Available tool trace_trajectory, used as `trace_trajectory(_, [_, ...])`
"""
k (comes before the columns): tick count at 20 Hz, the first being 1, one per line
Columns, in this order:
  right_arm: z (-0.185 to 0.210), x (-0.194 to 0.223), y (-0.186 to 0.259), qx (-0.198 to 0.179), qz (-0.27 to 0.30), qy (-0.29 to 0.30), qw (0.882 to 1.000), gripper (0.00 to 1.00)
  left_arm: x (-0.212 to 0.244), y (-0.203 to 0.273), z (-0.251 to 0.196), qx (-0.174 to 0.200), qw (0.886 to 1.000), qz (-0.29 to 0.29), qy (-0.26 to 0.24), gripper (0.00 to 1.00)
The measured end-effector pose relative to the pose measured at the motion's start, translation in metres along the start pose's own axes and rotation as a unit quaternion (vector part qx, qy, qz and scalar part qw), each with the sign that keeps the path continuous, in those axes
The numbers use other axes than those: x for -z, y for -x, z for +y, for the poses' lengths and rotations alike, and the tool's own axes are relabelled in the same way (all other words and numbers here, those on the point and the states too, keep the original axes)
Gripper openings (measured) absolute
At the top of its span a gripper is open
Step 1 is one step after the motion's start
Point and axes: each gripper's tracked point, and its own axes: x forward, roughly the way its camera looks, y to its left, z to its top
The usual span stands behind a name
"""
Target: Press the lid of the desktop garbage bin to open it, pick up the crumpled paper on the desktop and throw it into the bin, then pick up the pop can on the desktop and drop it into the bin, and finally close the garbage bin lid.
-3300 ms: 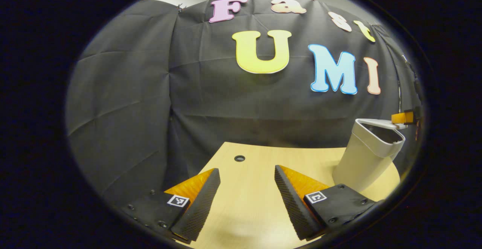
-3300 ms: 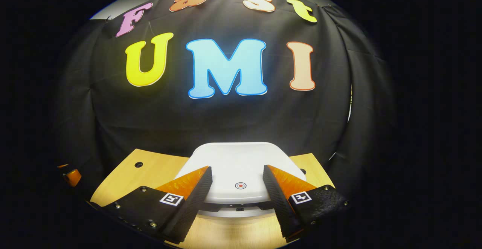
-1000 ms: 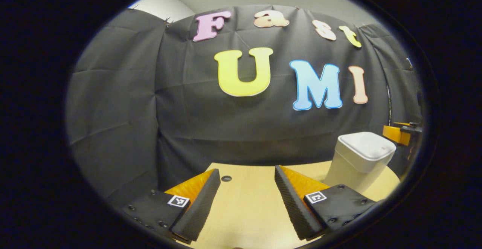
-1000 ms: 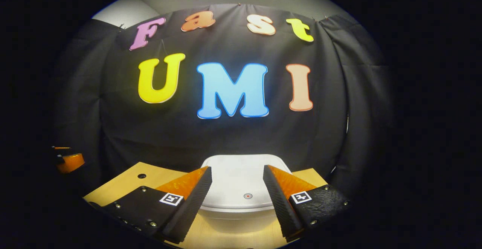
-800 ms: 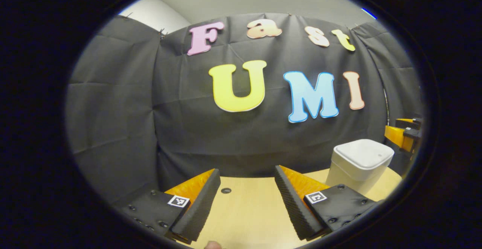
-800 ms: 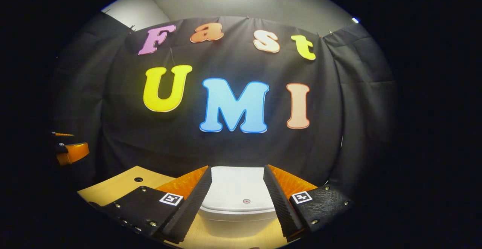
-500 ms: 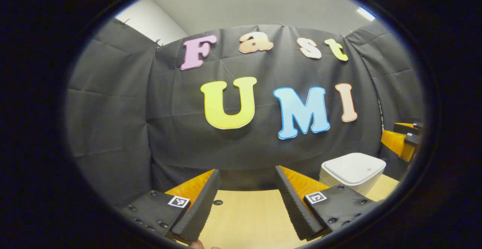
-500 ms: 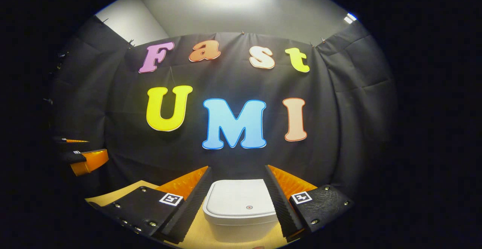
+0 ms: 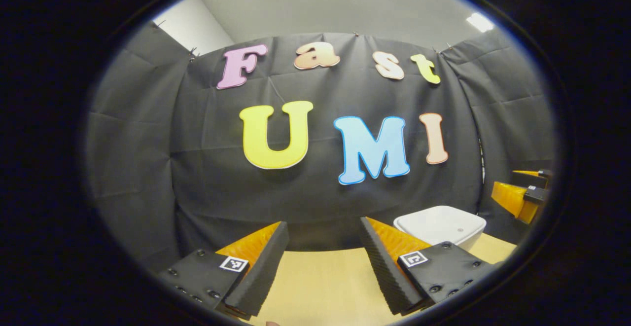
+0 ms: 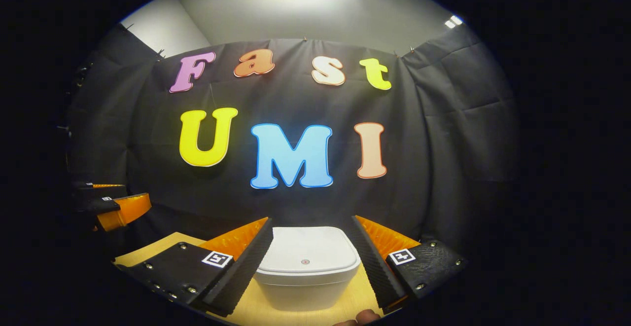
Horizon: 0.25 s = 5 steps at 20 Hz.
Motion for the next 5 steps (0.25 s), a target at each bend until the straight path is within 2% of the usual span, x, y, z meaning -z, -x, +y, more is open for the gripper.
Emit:
trace_trajectory(2, [-0.012, -0.003, 0.004, 0.014, -0.004, 0.005, 1.000, 0.99, 0.001, -0.002, -0.011, 0.012, 1.000, 0.002, -0.012, 1.00])
trace_trajectory(3, [-0.018, -0.004, 0.006, 0.019, -0.004, 0.010, 1.000, 0.99, 0.000, -0.003, -0.018, 0.018, 1.000, 0.002, -0.017, 1.00])
trace_trajectory(4, [-0.025, -0.005, 0.007, 0.023, -0.006, 0.017, 1.000, 0.99, -0.001, -0.005, -0.024, 0.020, 1.000, 0.000, -0.021, 0.84])
trace_trajectory(5, [-0.031, -0.007, 0.008, 0.023, -0.010, 0.020, 0.999, 0.99, -0.003, -0.005, -0.030, 0.020, 1.000, -0.002, -0.021, 0.84])
